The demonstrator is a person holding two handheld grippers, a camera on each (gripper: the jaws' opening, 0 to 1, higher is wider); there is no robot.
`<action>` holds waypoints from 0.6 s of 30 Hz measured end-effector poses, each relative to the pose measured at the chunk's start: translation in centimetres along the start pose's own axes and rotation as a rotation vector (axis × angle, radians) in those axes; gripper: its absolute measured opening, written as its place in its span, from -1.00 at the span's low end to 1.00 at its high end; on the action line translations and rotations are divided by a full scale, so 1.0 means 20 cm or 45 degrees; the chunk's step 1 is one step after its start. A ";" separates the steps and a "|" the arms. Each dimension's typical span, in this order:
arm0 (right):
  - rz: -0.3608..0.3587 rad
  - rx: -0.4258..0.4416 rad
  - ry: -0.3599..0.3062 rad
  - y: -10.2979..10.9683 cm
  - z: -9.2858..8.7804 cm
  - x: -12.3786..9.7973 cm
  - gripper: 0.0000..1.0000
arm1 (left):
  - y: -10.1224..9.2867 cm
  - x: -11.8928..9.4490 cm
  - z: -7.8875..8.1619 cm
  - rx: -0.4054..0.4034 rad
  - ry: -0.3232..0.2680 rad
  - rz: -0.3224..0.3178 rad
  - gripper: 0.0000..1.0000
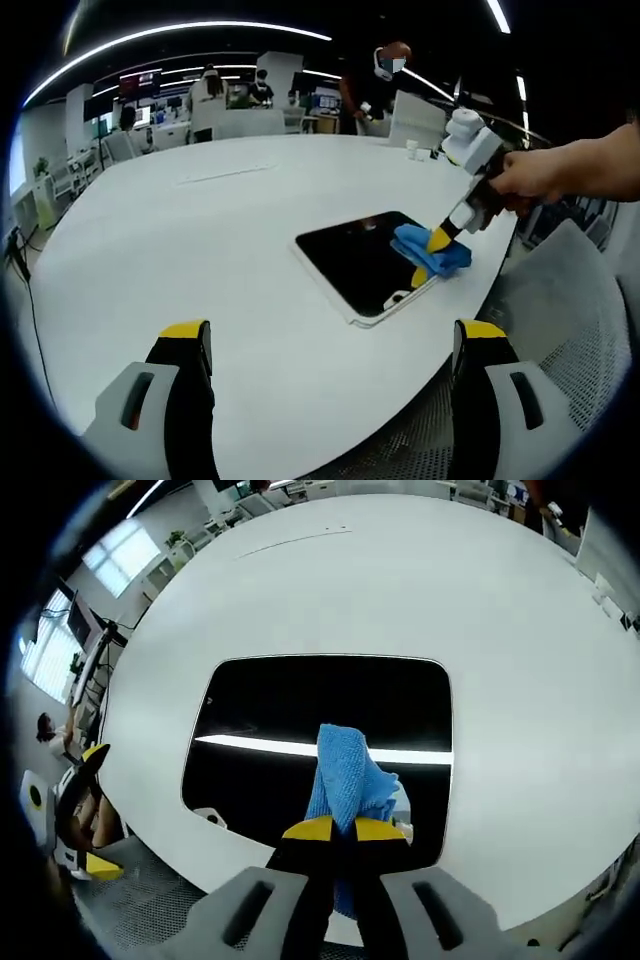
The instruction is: Wipe the mirror surface with the cleaning cloth until all visible marks leave the cleaned area.
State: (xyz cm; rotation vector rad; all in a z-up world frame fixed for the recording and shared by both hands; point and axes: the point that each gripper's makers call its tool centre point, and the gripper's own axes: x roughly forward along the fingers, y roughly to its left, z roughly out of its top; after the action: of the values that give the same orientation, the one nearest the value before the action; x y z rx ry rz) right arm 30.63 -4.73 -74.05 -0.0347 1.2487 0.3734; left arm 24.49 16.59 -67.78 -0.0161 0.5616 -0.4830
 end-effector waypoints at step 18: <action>0.041 -0.038 0.027 0.04 -0.08 -0.04 -1.00 | 0.02 0.02 0.02 0.002 0.009 0.078 0.98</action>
State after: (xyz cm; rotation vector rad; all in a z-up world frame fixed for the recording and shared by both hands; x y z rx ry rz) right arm 28.67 -4.49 -73.75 -0.0440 1.2661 0.4204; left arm 25.12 16.80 -67.72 0.0043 0.5667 -0.4242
